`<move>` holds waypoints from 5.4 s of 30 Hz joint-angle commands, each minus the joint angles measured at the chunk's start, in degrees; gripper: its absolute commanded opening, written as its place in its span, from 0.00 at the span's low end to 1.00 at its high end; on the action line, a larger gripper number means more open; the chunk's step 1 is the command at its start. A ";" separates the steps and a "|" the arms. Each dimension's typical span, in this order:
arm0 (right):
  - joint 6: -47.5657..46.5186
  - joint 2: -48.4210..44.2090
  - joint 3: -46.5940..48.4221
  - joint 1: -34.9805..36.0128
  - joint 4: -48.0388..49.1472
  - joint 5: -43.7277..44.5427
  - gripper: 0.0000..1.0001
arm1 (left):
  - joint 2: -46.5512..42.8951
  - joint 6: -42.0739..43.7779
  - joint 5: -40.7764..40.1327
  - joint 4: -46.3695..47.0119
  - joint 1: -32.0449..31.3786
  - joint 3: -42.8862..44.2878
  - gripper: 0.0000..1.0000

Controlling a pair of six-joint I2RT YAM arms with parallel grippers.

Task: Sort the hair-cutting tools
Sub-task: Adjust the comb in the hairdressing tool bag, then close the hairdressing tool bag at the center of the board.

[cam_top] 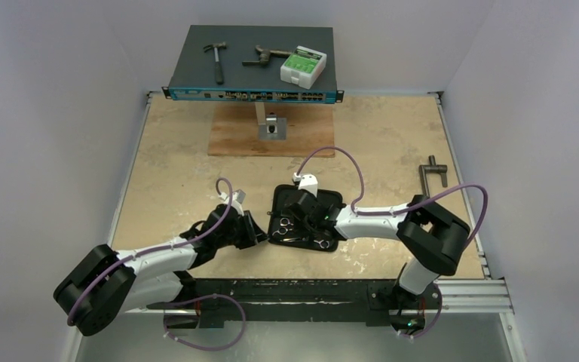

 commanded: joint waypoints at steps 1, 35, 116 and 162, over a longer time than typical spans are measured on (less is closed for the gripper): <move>0.97 1.21 3.22 -0.61 -2.65 5.22 0.00 | -1.01 0.30 0.38 1.44 -0.23 -0.63 0.18; -5.73 -16.90 -7.26 -1.80 -1.49 -13.89 0.21 | -9.23 0.20 -1.52 -6.38 -0.20 -0.08 0.21; -14.97 -2.03 4.30 15.06 -16.14 3.45 0.00 | -35.50 0.21 -11.31 -34.70 -0.10 1.91 0.26; 8.73 -24.54 -17.04 -5.03 -6.12 -0.47 0.00 | 5.95 1.31 -0.49 -4.81 -2.34 19.59 0.26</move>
